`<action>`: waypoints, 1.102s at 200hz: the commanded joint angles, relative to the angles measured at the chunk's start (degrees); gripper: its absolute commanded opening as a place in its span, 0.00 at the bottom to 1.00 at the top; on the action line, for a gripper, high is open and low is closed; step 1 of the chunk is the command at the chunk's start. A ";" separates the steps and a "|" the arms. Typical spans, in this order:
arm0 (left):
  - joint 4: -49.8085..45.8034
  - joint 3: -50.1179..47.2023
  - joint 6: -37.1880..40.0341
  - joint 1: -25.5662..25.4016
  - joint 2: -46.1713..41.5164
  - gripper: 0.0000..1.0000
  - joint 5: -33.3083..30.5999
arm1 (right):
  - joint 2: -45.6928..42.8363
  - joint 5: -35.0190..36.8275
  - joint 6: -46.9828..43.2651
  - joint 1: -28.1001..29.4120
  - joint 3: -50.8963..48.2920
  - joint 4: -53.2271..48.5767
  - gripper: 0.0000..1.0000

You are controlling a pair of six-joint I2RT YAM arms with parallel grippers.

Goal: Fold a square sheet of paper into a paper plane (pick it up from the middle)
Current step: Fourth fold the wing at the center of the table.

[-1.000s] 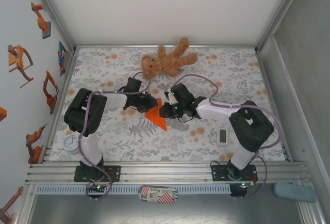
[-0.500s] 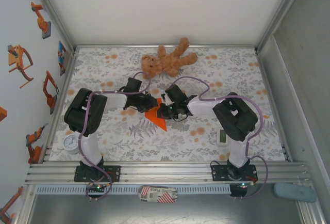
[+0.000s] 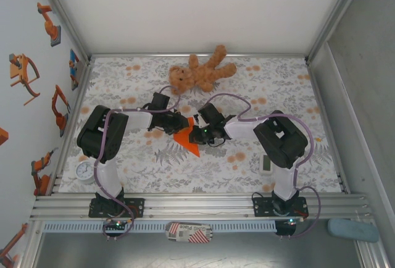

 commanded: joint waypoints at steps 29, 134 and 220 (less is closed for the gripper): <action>-5.99 -0.05 -0.29 -0.01 4.08 0.19 -6.26 | -1.31 0.01 0.40 -0.20 -1.24 -0.52 0.04; -8.35 0.66 -1.35 0.08 5.70 0.19 -8.02 | -4.72 -1.00 0.75 -0.04 -7.68 -1.77 0.04; -9.71 1.23 -2.07 0.17 6.72 0.19 -8.84 | -6.27 -3.37 -1.08 0.65 -9.26 -3.63 0.04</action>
